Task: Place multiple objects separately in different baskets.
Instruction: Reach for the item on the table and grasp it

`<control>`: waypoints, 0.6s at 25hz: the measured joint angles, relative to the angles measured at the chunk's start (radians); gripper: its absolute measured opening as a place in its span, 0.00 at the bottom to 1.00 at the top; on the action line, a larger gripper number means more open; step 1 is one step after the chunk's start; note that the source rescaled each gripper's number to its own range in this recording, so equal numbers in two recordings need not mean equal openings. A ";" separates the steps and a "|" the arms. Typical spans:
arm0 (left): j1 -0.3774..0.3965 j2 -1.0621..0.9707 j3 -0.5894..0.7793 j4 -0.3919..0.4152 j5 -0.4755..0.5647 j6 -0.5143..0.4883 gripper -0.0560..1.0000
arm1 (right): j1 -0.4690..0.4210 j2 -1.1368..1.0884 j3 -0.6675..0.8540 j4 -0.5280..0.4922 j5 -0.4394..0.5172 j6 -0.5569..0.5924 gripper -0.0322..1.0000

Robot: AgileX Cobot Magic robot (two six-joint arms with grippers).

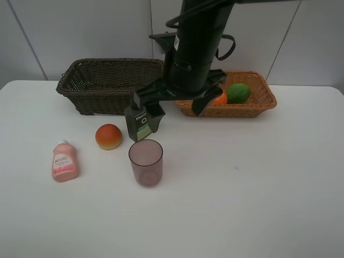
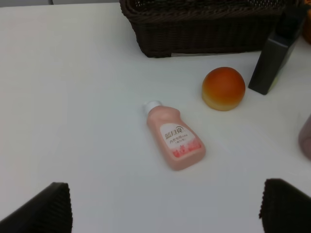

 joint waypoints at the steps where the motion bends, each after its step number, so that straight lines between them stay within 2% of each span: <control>1: 0.000 0.000 0.000 0.000 0.000 0.000 1.00 | -0.003 0.000 0.000 0.000 0.003 0.000 0.97; 6: 0.000 0.000 0.000 0.000 0.000 0.000 1.00 | -0.068 -0.062 0.047 -0.005 -0.005 0.000 0.97; 15: 0.000 0.000 0.000 0.000 0.000 0.000 1.00 | -0.342 -0.426 0.356 -0.023 -0.087 0.012 0.97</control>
